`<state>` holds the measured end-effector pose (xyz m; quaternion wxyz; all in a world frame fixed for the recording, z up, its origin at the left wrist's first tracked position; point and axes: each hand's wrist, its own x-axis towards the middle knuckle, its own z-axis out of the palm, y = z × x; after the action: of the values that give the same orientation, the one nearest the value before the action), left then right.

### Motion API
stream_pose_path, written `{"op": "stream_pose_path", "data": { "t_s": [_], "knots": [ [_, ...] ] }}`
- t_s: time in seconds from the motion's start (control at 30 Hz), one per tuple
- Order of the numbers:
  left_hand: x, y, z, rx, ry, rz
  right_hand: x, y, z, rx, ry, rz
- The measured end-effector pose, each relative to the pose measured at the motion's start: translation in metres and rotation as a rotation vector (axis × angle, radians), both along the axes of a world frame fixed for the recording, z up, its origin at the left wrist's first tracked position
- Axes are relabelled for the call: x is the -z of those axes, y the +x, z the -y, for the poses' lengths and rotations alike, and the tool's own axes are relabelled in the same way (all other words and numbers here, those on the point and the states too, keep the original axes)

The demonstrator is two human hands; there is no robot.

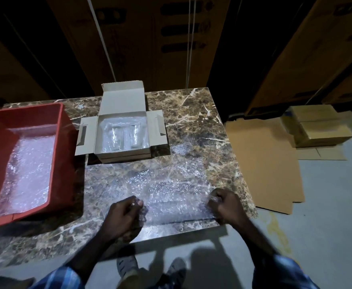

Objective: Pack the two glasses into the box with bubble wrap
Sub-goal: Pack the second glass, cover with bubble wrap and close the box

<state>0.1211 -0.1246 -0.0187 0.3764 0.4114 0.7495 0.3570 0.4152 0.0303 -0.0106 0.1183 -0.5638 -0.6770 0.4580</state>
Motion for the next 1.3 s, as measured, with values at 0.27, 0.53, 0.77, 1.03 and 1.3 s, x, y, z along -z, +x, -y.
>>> {"op": "stream_pose_path", "data": {
  "t_s": [0.27, 0.53, 0.77, 1.03, 1.3],
  "knots": [
    [-0.006, -0.015, -0.015, -0.242, 0.091, 0.183, 0.005, -0.017, -0.022, 0.27, -0.29, -0.234],
    [0.004, -0.022, -0.033, -0.312, 0.071, 0.225, 0.005, -0.051, -0.027, 0.185, -0.065, -0.146],
    [0.017, -0.02, -0.045, -0.271, 0.061, -0.244, 0.006, -0.063, -0.036, 0.029, 0.119, 0.039],
    [0.024, -0.023, -0.049, -0.166, -0.11, -0.518, 0.03, -0.068, -0.04, -0.029, 0.139, 0.318],
    [0.022, -0.016, -0.043, -0.202, -0.102, -0.672, 0.033, -0.075, -0.032, -0.006, 0.224, 0.409]
  ]
}}
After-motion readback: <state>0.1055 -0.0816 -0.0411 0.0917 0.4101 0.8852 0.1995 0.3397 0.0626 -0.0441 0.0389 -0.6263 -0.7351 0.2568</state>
